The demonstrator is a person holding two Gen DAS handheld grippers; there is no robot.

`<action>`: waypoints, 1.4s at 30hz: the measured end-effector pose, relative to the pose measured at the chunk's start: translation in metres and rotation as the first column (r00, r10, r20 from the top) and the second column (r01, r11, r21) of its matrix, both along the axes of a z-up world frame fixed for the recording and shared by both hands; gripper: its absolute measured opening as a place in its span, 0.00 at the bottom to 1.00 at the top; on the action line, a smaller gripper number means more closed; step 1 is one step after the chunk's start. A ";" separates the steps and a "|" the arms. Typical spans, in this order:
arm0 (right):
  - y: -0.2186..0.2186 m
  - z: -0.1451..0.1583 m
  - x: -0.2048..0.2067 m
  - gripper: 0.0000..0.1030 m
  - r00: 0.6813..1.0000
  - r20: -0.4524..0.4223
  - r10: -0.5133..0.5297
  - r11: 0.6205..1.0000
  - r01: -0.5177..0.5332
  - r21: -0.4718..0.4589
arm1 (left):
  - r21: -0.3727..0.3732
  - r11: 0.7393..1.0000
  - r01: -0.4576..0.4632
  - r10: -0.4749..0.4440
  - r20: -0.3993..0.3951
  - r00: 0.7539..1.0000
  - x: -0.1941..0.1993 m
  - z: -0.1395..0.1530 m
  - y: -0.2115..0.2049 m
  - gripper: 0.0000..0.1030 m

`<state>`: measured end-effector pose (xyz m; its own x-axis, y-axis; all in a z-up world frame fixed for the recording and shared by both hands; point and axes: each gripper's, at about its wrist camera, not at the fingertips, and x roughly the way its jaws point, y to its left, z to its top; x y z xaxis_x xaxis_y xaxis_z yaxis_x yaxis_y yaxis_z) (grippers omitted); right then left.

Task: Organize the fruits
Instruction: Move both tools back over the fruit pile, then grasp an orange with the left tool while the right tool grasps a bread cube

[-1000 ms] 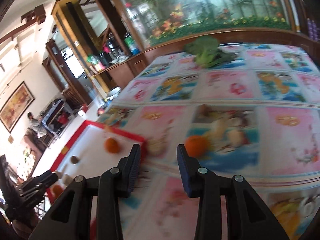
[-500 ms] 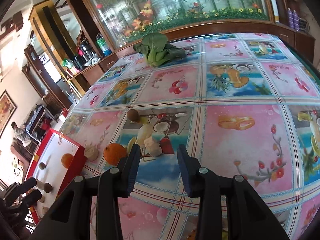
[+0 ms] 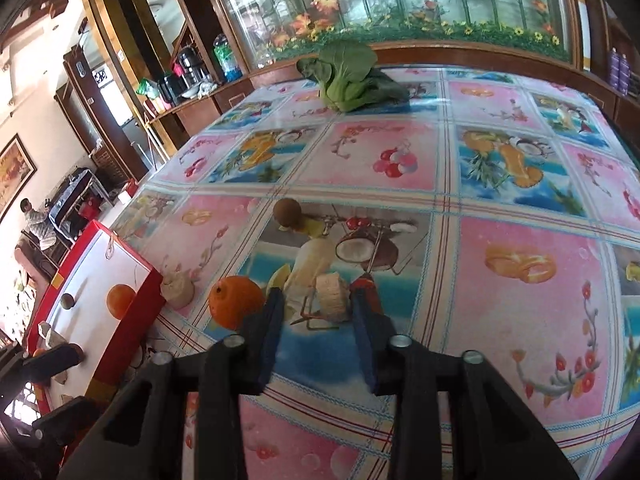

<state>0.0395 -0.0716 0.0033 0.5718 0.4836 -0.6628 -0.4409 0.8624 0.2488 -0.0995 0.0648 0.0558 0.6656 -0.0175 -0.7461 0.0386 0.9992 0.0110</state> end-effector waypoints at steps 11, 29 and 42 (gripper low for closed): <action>-0.035 0.015 0.006 0.11 0.995 -0.025 -0.094 0.990 0.096 0.100 | 0.033 0.999 0.036 -0.036 -0.004 0.999 0.053 -0.002 -0.029 0.49; -0.079 0.012 0.030 0.10 0.978 -0.182 -0.102 0.949 0.151 0.276 | -0.002 1.000 0.015 -0.015 -0.090 0.996 0.120 -0.040 -0.044 0.35; -0.073 0.002 0.036 0.36 0.966 -0.252 -0.052 0.970 0.109 0.218 | -0.008 0.998 0.058 -0.059 -0.071 0.996 0.100 -0.041 -0.054 0.34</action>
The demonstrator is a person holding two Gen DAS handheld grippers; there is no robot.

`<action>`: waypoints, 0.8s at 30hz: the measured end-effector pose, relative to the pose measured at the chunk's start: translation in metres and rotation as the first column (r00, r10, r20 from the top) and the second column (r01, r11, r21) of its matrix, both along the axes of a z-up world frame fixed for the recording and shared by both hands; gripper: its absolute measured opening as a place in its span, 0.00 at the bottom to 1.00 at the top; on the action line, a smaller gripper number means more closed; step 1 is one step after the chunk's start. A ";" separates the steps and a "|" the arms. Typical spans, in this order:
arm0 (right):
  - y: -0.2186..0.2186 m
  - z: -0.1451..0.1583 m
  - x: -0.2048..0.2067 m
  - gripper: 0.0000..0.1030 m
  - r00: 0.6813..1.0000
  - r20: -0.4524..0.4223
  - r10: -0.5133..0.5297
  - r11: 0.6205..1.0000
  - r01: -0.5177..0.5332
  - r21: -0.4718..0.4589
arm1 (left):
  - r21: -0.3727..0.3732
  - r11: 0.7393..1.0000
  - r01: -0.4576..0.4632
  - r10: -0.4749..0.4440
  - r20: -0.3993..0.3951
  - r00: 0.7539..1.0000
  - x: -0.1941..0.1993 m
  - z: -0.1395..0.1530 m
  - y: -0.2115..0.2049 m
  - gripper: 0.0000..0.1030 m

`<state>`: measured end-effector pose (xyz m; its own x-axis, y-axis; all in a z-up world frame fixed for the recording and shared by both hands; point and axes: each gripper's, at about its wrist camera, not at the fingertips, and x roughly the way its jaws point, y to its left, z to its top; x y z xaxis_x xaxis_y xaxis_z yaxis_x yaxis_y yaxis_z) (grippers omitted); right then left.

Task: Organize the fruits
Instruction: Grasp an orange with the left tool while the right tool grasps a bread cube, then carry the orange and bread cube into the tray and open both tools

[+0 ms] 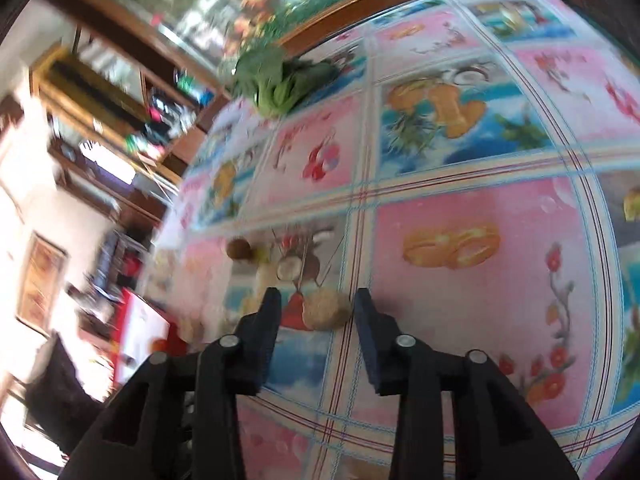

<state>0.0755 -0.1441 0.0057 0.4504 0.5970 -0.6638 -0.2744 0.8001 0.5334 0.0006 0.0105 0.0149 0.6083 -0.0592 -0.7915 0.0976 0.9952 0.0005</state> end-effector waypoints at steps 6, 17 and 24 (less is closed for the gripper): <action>0.028 0.004 -0.016 0.36 0.988 0.150 0.022 0.972 0.014 -0.235 | -0.015 1.000 -0.017 0.017 0.012 1.000 -0.019 0.004 0.002 0.34; 0.040 0.006 -0.026 0.24 0.960 0.280 0.010 0.908 0.108 -0.404 | -0.046 0.999 -0.026 0.026 0.016 1.000 -0.049 0.007 0.010 0.34; 0.027 0.017 -0.027 0.24 0.958 0.283 -0.046 0.948 0.131 -0.289 | -0.032 0.999 -0.031 0.031 0.010 0.999 -0.051 0.000 0.011 0.34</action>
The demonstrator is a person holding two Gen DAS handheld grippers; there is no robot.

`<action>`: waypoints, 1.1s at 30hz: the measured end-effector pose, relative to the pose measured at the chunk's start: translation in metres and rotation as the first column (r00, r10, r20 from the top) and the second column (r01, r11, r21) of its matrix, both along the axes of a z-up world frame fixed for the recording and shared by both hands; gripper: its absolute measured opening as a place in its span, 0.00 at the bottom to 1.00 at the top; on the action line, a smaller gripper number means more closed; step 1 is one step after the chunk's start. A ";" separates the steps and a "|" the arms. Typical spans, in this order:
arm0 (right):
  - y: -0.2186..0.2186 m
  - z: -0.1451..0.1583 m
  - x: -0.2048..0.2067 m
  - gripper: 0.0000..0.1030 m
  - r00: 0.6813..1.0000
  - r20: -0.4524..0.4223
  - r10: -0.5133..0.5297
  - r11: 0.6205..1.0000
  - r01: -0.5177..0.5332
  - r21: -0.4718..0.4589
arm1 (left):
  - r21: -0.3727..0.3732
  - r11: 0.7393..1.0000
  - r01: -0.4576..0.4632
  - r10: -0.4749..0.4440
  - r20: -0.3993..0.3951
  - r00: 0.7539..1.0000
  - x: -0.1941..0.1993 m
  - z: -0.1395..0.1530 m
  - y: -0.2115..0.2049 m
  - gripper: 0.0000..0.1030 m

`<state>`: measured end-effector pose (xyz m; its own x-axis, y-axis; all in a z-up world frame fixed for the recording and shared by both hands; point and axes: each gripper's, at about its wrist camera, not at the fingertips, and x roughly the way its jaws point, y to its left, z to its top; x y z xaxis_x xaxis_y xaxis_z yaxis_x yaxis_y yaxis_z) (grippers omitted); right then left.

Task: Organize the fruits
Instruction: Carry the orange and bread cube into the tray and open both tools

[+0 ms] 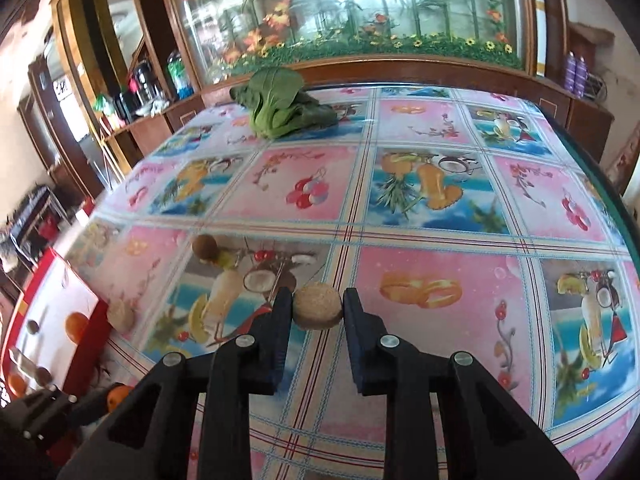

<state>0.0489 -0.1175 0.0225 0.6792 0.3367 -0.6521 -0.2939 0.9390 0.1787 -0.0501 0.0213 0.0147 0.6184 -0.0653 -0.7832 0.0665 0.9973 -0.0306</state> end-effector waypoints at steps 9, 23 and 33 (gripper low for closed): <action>-0.008 0.011 -0.011 0.24 1.000 0.026 0.009 0.992 -0.012 0.123 | -0.010 1.000 -0.012 0.012 0.030 0.999 -0.006 0.012 0.005 0.34; 0.094 0.030 -0.083 0.23 0.956 0.129 0.263 0.924 -0.288 0.251 | -0.002 0.974 -0.228 0.224 0.178 0.958 -0.054 0.069 0.115 0.34; 0.209 0.019 -0.090 0.24 0.895 0.085 0.438 0.889 -0.446 0.108 | -0.017 0.933 -0.360 0.360 0.109 0.927 -0.055 0.042 0.174 0.34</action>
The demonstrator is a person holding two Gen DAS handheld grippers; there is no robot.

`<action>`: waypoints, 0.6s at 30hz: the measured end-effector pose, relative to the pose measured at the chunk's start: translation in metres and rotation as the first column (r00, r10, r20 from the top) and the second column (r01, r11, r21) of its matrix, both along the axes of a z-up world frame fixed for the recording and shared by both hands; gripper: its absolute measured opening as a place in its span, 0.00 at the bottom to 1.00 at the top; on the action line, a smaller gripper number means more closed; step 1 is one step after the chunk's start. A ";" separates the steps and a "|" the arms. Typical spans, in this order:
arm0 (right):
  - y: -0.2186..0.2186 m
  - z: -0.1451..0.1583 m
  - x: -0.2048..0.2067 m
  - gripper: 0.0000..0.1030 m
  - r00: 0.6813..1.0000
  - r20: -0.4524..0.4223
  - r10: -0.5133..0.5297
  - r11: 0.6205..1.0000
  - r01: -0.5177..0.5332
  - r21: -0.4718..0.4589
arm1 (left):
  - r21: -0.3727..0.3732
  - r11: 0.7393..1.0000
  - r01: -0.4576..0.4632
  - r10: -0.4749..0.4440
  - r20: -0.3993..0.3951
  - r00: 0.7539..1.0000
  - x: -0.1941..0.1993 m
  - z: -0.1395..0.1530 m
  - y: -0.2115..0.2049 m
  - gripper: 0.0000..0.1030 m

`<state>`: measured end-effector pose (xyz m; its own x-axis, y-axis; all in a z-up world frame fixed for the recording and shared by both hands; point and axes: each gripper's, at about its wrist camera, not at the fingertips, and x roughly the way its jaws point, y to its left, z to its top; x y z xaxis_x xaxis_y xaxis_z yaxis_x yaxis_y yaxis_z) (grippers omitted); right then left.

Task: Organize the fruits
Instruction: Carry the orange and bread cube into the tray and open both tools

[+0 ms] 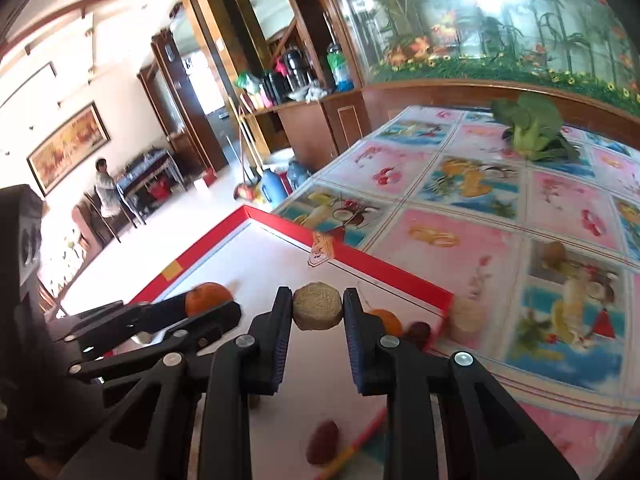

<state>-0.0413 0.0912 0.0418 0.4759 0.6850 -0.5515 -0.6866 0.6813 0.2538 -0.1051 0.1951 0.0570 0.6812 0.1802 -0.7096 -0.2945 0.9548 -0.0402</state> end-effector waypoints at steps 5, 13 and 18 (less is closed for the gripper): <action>0.025 -0.008 0.010 0.24 0.999 -0.044 0.021 0.999 -0.023 -0.041 | 0.007 0.998 -0.062 0.062 -0.016 0.998 0.004 -0.001 0.024 0.34; 0.048 -0.018 0.019 0.24 0.995 -0.095 0.017 0.992 -0.029 -0.126 | 0.060 0.991 -0.122 0.126 -0.072 0.989 0.032 -0.006 0.060 0.34; 0.048 -0.028 0.024 0.24 0.989 -0.151 0.000 0.982 -0.028 -0.184 | 0.034 0.990 -0.135 0.138 -0.147 0.980 0.044 -0.021 0.068 0.34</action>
